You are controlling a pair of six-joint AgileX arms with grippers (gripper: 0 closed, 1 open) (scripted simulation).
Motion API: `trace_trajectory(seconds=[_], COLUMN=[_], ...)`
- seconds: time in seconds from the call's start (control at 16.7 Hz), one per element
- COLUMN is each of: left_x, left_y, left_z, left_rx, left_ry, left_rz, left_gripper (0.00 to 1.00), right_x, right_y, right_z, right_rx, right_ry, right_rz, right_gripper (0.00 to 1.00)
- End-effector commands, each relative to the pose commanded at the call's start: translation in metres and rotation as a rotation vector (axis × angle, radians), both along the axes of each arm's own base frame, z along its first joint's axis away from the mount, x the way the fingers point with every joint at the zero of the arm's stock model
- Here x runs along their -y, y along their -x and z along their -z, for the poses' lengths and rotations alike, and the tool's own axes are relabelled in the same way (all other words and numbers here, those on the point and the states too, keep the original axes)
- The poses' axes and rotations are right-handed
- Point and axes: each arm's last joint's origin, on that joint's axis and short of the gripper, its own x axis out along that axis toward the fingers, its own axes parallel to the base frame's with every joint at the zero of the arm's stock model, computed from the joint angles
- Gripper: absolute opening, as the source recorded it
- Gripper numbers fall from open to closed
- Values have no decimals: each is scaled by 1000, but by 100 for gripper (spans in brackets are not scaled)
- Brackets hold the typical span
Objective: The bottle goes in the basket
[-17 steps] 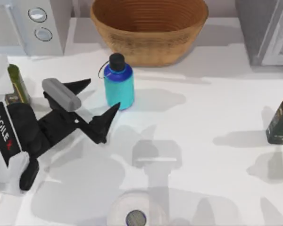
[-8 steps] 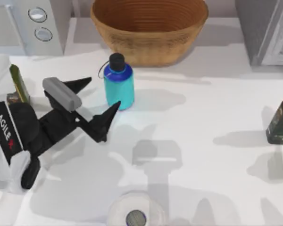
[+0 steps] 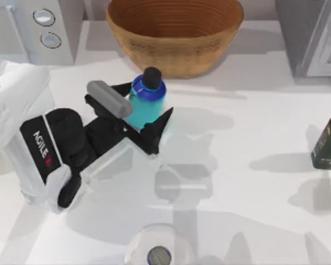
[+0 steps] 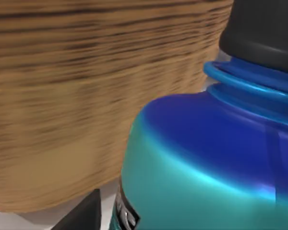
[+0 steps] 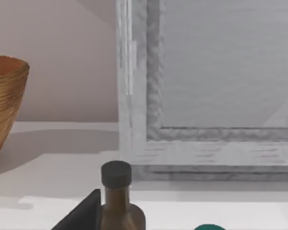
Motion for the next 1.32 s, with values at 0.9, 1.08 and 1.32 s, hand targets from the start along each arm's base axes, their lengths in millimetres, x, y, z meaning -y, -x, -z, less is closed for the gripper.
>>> trace_trajectory(seconds=[0.9,1.08,1.32], left_x=[-12,-12,-12], left_y=[-25,-25,-25], left_z=[-4,-4,-4], left_rx=[1,1,1], left_ry=[0,0,0], left_rz=[-2,-2,-2], left_gripper=[62,40,10], right_x=[0,0,0], right_y=[0,0,0], right_z=[0,0,0], right_rx=[0,0,0], right_ry=[0,0,0], right_rz=[0,0,0], right_gripper=[100,100,100])
